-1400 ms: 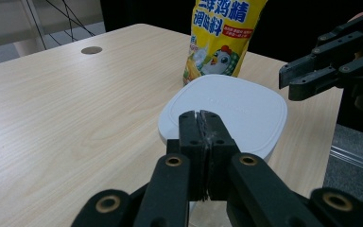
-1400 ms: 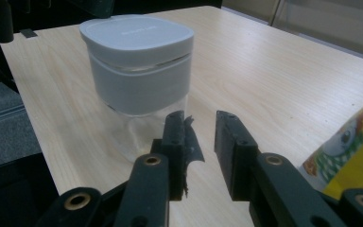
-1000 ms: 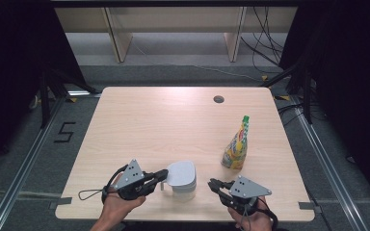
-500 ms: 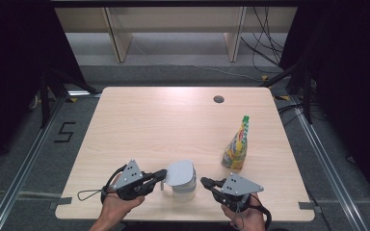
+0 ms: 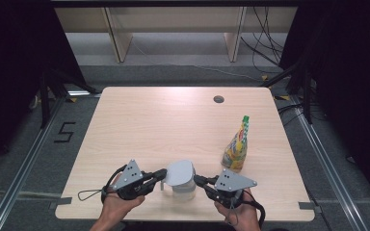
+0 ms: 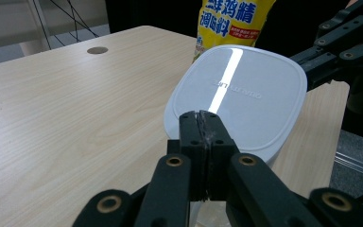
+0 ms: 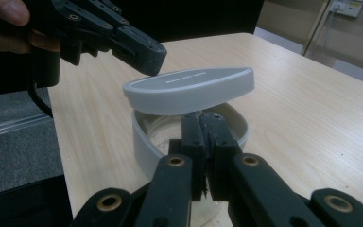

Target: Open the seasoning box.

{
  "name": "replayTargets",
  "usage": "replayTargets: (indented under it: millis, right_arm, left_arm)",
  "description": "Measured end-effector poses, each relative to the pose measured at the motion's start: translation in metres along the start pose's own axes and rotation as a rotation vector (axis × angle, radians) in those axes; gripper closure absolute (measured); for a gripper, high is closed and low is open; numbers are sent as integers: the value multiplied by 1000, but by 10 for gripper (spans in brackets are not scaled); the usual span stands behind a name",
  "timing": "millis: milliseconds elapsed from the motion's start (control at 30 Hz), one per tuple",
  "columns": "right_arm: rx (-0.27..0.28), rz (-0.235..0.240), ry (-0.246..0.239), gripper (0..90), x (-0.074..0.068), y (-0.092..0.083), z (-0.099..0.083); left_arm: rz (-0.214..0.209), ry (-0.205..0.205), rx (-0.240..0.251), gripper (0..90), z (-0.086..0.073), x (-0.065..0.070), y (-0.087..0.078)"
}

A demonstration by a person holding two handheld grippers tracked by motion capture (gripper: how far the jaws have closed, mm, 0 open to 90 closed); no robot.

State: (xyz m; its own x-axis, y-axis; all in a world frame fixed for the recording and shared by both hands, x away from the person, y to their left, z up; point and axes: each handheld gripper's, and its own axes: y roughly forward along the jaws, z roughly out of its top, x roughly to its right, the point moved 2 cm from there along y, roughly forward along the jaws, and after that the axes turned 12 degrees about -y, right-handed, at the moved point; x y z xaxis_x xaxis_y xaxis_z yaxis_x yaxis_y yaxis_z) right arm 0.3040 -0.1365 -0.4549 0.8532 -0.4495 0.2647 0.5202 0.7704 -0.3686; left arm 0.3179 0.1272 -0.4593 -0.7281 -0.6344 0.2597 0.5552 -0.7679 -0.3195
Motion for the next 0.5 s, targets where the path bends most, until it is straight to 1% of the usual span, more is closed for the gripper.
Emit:
replayTargets:
  millis: [33,67,100,133,167,200,233,267,300,333,367,400,433,467,500]
  right_arm:
    - [2,6,-16,891,1,1,1]
    - [1,-1,-10,891,0,1,2]
    - [1,1,2,892,0,2,3]
    - [6,-2,-16,892,1,3,4]
    - [11,5,-18,892,0,4,5]
    - [1,15,-28,893,0,4,6]
    - [7,3,-37,892,0,6,7]
    - [4,13,-37,893,0,7,8]
    - [10,8,-27,892,-1,8,9]
    - [2,9,-30,892,-1,8,10]
    - [10,10,-43,892,-1,9,11]
    - [2,15,-48,892,-2,9,12]
    - [6,16,-54,890,-3,10,13]
    - [5,9,-63,890,-3,10,14]
    - [3,11,-64,889,-4,10,15]
  left_arm:
    - [4,3,1,869,0,0,0]
    - [13,8,-1,864,0,-1,-1]
    - [12,-3,6,854,-1,-2,-2]
    - [5,-22,15,829,0,-3,-4]
    - [4,-36,21,805,0,-3,-7]
    - [-4,-52,32,786,0,-4,-9]
    - [-4,-40,31,766,-1,-5,-13]
    - [1,-45,28,735,-3,-5,-15]
    - [-1,-51,24,691,-6,-5,-17]
    - [4,-50,18,655,-9,-5,-19]
    - [10,-42,10,633,-12,-6,-21]
    - [13,-54,-4,602,-15,-7,-22]
    - [1,-40,-15,578,-19,-8,-23]
    - [3,-31,-32,561,-23,-8,-24]
    - [-3,-26,-44,542,-27,-8,-24]
